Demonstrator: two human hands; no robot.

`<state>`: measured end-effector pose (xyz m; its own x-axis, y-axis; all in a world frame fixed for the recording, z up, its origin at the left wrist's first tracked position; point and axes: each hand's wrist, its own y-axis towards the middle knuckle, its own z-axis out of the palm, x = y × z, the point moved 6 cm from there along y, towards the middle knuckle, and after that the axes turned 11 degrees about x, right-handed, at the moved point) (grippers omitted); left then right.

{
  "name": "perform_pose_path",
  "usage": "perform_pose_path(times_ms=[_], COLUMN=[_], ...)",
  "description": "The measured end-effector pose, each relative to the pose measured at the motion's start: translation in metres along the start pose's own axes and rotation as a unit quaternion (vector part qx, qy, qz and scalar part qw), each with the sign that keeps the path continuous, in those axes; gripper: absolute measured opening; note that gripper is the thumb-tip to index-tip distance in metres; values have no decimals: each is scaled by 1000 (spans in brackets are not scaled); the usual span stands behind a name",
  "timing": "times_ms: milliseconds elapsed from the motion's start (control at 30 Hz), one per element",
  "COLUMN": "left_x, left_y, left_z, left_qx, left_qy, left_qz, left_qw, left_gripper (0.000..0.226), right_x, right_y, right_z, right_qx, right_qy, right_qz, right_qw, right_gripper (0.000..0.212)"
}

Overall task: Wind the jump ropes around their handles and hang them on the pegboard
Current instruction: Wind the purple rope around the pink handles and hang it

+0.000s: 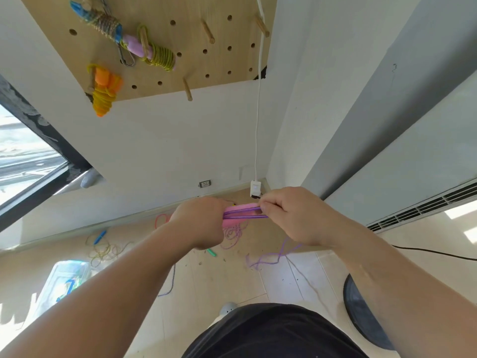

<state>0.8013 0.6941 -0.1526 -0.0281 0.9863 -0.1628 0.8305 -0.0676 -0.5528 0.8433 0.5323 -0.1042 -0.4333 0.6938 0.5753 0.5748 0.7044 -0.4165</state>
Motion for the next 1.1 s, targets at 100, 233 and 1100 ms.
perform_pose_path(times_ms=[100,233,1100], left_x=[12,2,-45], left_y=[-3,-20,-30], left_z=[-2,-4,-12], left_qx=[-5,6,-131], left_qy=[-155,-398,-219], left_qz=[11,57,47], left_qw=[988,916,966], left_gripper=[21,19,10], right_x=[-6,-23,5], right_y=[-4,-9,-21], right_z=[0,6,-1], right_qx=[10,-22,-181], right_qy=[28,247,241], right_qz=[4,41,-83], right_qw=[1000,968,950], right_gripper=[33,19,16])
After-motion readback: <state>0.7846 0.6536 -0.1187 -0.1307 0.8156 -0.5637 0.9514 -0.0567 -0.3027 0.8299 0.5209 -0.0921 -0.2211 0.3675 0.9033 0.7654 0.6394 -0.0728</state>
